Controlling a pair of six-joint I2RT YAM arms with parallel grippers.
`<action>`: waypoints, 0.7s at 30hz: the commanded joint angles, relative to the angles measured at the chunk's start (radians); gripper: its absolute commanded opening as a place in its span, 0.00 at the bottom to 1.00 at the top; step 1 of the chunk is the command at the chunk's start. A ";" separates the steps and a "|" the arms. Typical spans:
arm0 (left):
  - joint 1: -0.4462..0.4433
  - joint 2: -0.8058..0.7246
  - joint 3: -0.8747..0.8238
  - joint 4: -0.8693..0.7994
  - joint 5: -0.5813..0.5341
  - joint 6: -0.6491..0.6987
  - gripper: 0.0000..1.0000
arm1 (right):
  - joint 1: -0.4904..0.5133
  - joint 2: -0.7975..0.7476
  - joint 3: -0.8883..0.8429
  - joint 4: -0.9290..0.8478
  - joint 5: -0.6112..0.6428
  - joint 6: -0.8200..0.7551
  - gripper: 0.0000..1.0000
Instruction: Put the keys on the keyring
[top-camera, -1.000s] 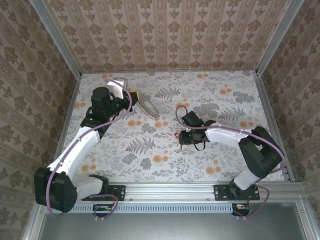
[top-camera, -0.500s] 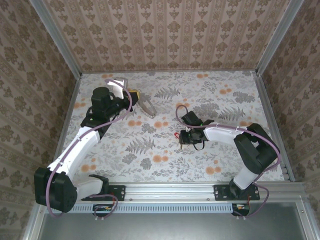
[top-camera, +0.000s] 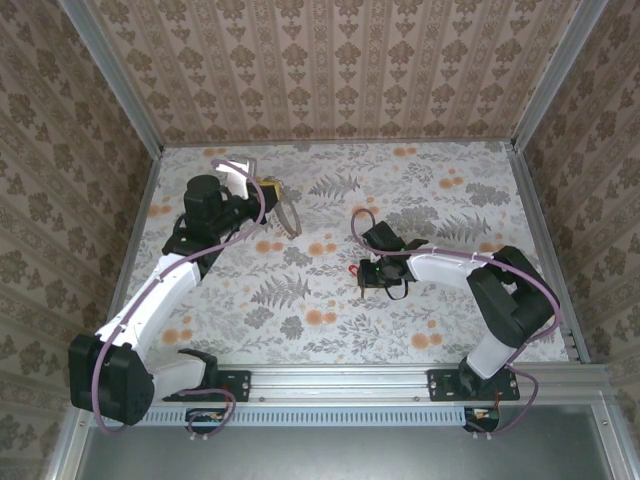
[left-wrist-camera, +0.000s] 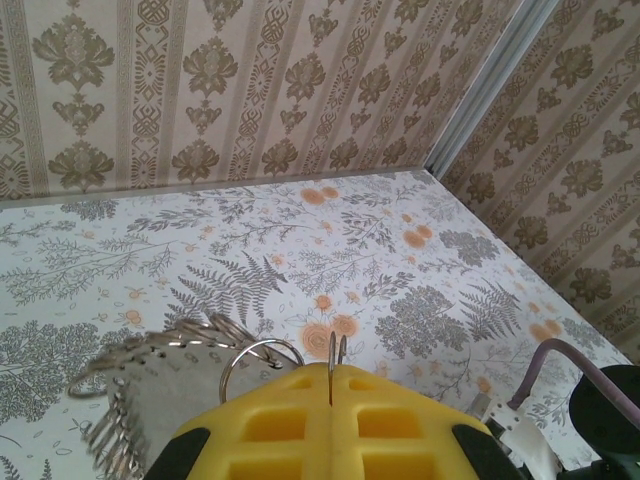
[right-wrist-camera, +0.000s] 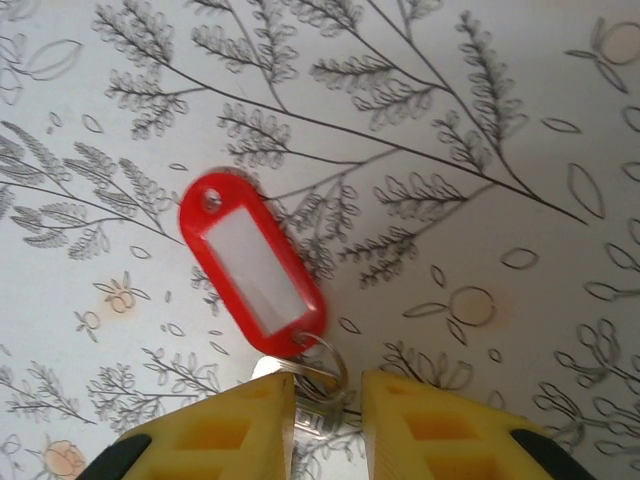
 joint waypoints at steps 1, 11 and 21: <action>-0.006 -0.005 -0.009 0.054 0.001 0.009 0.00 | 0.001 0.018 0.021 0.047 -0.039 0.020 0.25; -0.006 -0.004 -0.009 0.058 0.002 0.005 0.00 | 0.001 0.021 0.018 0.052 -0.040 0.021 0.24; -0.010 -0.004 -0.008 0.061 0.004 0.004 0.00 | 0.001 0.026 0.017 0.043 -0.027 0.011 0.16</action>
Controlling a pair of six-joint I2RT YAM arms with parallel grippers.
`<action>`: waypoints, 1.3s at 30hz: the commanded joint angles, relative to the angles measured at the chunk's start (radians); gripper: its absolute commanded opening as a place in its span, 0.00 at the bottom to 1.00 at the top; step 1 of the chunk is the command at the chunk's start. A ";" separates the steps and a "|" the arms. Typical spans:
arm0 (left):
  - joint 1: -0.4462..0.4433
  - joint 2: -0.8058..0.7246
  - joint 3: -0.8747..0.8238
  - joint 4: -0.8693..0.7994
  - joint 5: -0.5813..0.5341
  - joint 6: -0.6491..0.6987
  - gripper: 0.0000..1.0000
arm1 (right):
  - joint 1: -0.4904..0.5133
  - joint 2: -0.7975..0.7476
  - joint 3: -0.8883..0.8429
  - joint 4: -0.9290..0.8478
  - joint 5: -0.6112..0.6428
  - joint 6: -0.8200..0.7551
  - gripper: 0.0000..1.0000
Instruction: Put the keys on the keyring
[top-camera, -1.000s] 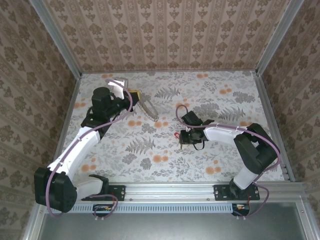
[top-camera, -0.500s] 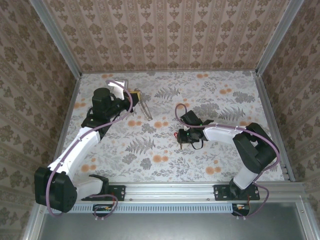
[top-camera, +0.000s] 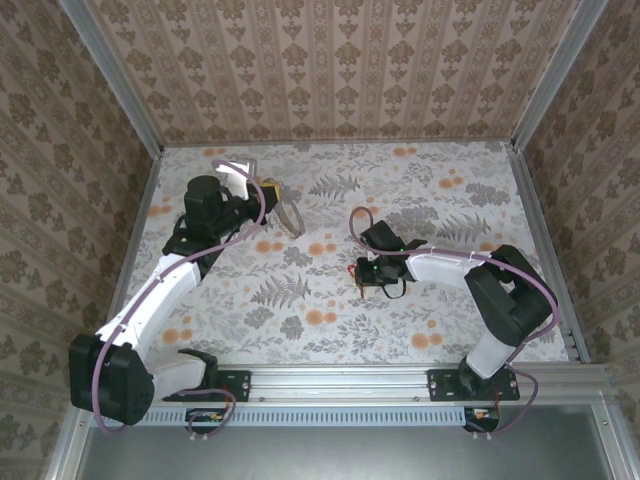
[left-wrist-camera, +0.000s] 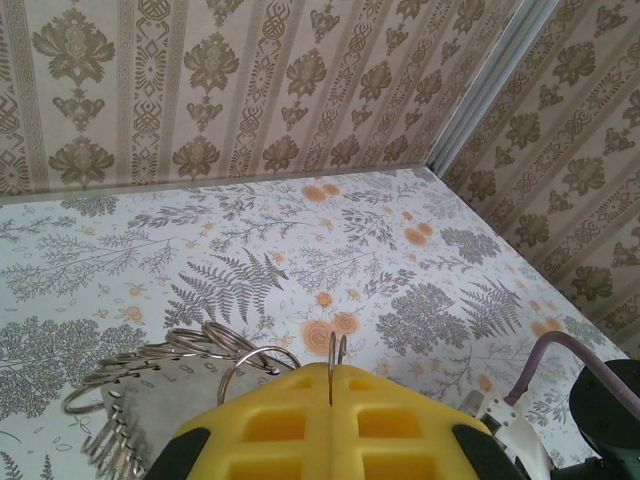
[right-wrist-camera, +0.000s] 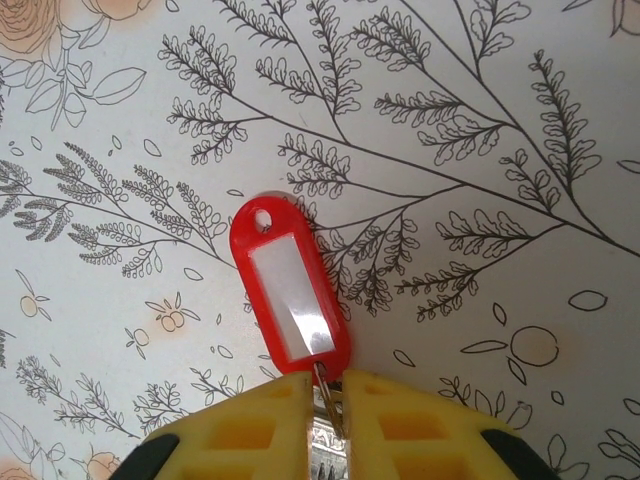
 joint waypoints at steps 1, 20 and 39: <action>-0.008 -0.004 -0.004 0.060 0.004 0.004 0.00 | 0.000 0.016 0.017 -0.004 0.000 0.006 0.16; -0.014 0.001 0.003 0.060 0.003 0.005 0.00 | -0.005 -0.008 0.002 -0.023 0.013 -0.008 0.16; -0.027 0.010 0.012 0.059 -0.002 0.008 0.00 | -0.012 -0.033 -0.023 -0.022 0.017 -0.012 0.18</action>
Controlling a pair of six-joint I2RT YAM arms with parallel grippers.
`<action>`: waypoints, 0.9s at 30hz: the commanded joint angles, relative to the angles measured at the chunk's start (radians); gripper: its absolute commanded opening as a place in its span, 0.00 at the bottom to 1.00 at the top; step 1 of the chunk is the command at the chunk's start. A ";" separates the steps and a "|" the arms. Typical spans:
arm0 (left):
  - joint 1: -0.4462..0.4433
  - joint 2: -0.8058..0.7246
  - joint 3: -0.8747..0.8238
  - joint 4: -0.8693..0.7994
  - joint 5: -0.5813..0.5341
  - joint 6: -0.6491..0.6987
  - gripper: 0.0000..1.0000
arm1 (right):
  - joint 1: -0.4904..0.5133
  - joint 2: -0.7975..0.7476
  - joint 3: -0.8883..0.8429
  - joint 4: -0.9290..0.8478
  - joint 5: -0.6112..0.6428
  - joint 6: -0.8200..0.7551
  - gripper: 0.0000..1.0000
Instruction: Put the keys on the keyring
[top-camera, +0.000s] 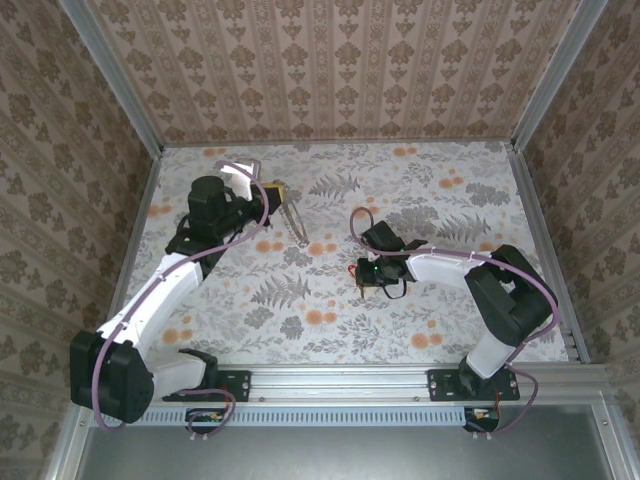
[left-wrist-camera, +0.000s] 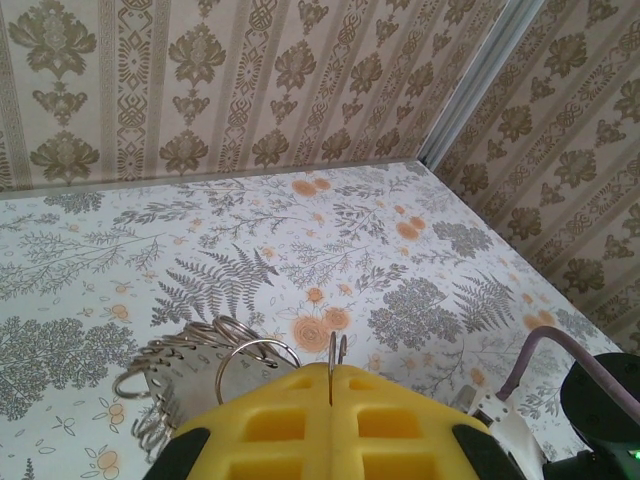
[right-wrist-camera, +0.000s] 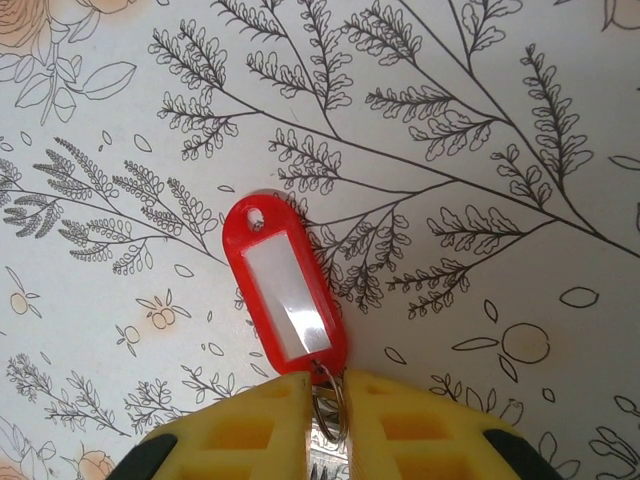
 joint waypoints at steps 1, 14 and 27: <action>-0.009 -0.002 0.014 0.051 -0.002 0.008 0.00 | -0.007 -0.031 -0.017 -0.021 0.015 -0.005 0.19; -0.017 0.000 0.016 0.051 -0.010 0.009 0.00 | -0.011 -0.043 -0.025 -0.011 0.002 -0.009 0.08; -0.027 0.000 0.021 0.045 -0.010 0.020 0.00 | -0.058 -0.072 -0.043 0.064 -0.089 -0.006 0.00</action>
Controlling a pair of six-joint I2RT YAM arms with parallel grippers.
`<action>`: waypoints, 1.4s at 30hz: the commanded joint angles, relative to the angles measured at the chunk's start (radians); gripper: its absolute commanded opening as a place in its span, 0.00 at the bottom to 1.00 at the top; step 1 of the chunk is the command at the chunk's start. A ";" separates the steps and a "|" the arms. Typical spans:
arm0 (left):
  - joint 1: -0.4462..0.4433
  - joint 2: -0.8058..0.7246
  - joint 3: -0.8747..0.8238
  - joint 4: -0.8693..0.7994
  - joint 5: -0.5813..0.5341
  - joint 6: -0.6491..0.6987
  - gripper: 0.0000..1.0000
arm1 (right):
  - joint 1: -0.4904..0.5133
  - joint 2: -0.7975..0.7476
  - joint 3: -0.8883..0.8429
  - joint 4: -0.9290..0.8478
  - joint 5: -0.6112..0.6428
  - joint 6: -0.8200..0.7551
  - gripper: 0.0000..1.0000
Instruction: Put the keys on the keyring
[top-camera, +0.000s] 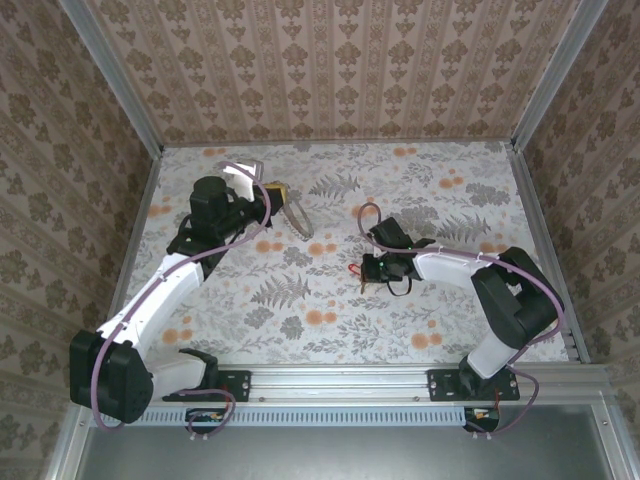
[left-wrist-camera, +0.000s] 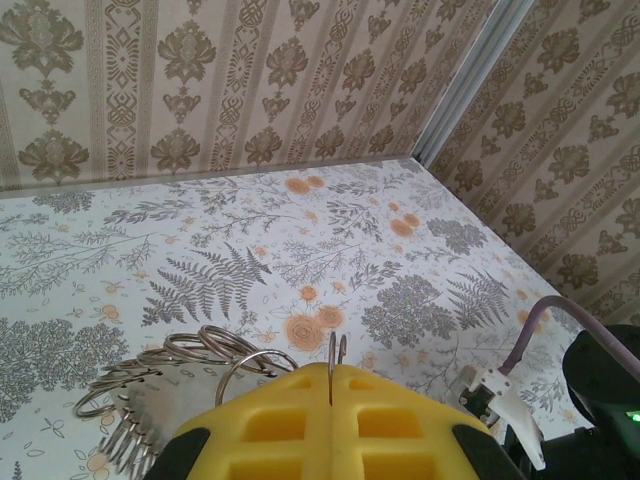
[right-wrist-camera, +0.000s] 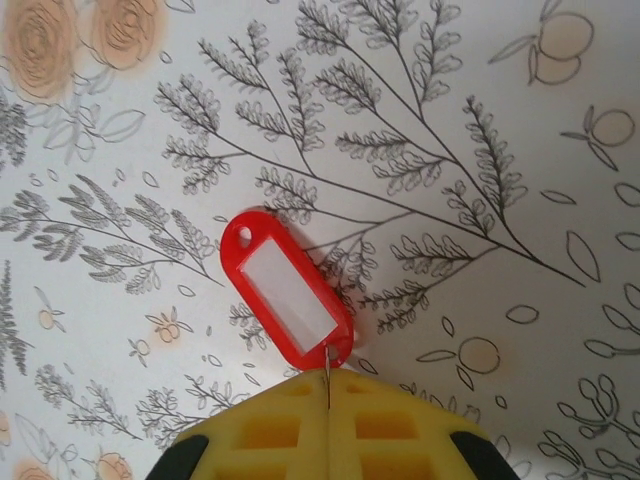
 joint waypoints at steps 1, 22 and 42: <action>-0.009 0.000 0.022 0.044 -0.005 0.020 0.00 | -0.013 -0.051 -0.029 0.046 -0.055 -0.005 0.00; -0.079 0.067 0.126 -0.003 0.198 0.185 0.00 | -0.235 -0.436 -0.050 0.307 -0.440 -0.190 0.00; -0.181 0.240 0.343 -0.177 0.490 0.519 0.00 | -0.276 -0.622 -0.107 0.516 -0.378 -0.274 0.00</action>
